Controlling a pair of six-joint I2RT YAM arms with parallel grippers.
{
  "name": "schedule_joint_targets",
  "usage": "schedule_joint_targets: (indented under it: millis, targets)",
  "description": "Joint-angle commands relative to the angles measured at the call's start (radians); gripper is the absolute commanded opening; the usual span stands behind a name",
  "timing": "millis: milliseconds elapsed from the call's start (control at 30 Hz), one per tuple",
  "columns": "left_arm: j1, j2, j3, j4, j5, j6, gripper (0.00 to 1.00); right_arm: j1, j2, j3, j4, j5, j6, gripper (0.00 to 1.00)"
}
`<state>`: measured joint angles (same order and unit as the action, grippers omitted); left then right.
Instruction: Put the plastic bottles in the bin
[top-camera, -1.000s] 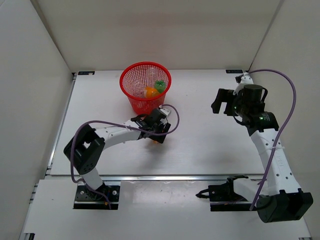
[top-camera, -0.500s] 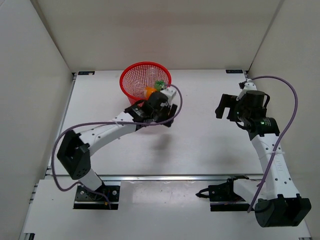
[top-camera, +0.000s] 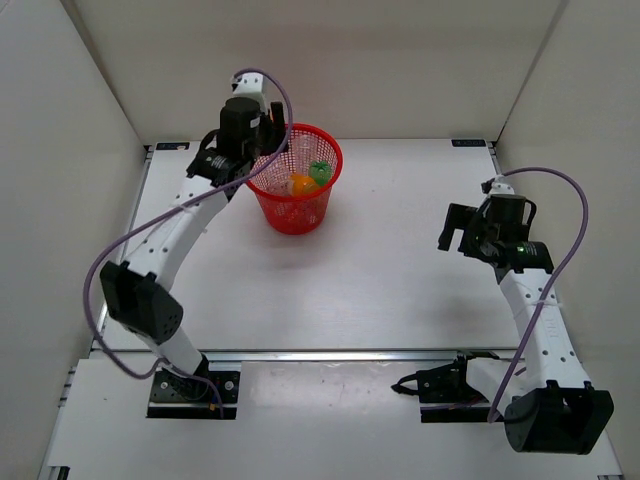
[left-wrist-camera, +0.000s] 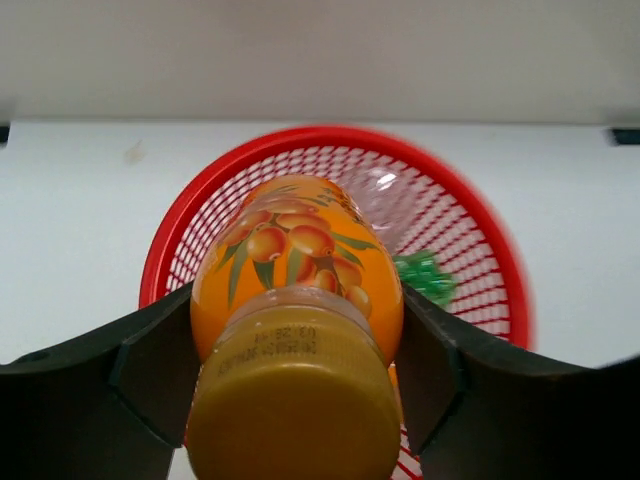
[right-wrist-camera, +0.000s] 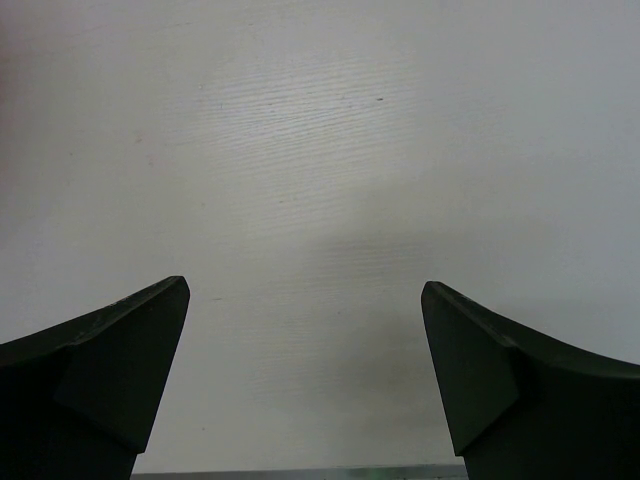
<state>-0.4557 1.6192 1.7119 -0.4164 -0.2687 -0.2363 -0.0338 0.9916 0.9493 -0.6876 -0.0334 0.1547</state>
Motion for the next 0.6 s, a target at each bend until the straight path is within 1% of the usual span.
schedule_joint_targets:
  millis: [0, 33, 100, 133, 200, 267, 300, 367, 433, 467, 500, 533, 567]
  targets:
    - [0.015, 0.054, 0.009, -0.047, -0.018, 0.017, 0.82, 0.003, -0.005, -0.006, 0.019, 0.02, -0.004, 0.99]
    - [0.009, 0.06, 0.011, -0.042, -0.029, 0.031, 0.99, -0.001, -0.005, -0.009, 0.014, 0.024, -0.003, 0.99]
    - [0.017, 0.07, 0.04, -0.065, -0.044, 0.031, 0.98, -0.021, 0.001, 0.006, -0.003, 0.012, -0.006, 0.99]
    - [0.028, 0.074, 0.092, -0.096, -0.038, 0.023, 0.99, -0.024, 0.005, 0.015, -0.012, 0.01, 0.002, 0.99]
    - [0.038, 0.052, 0.109, -0.13, -0.034, 0.018, 0.99, -0.026, 0.001, 0.016, -0.015, 0.003, -0.013, 0.99]
    - [0.029, 0.01, 0.08, -0.125, -0.04, 0.029, 0.99, -0.017, -0.01, -0.001, -0.009, 0.004, -0.015, 0.99]
    - [0.017, -0.005, 0.063, -0.131, -0.07, 0.031, 0.99, -0.005, -0.007, -0.003, -0.007, 0.012, -0.02, 0.99]
    - [0.009, -0.06, 0.042, -0.178, -0.075, 0.011, 0.99, -0.002, -0.01, -0.004, -0.018, 0.0, -0.008, 0.99]
    - [0.017, -0.114, -0.039, -0.229, -0.063, -0.029, 0.99, -0.017, 0.005, -0.009, -0.042, -0.003, 0.0, 1.0]
    - [0.028, -0.171, -0.073, -0.248, -0.066, -0.061, 0.99, -0.017, 0.012, -0.012, -0.053, -0.005, 0.003, 0.99]
    - [0.029, -0.242, -0.168, -0.252, -0.064, -0.075, 0.99, -0.027, 0.015, -0.017, -0.055, 0.003, 0.003, 0.99]
    - [0.014, -0.283, -0.266, -0.259, -0.072, -0.084, 0.98, -0.025, 0.016, -0.018, -0.065, 0.004, 0.011, 0.99]
    - [0.012, -0.356, -0.308, -0.268, -0.096, -0.106, 0.99, -0.023, 0.021, -0.024, -0.072, 0.01, 0.009, 0.99]
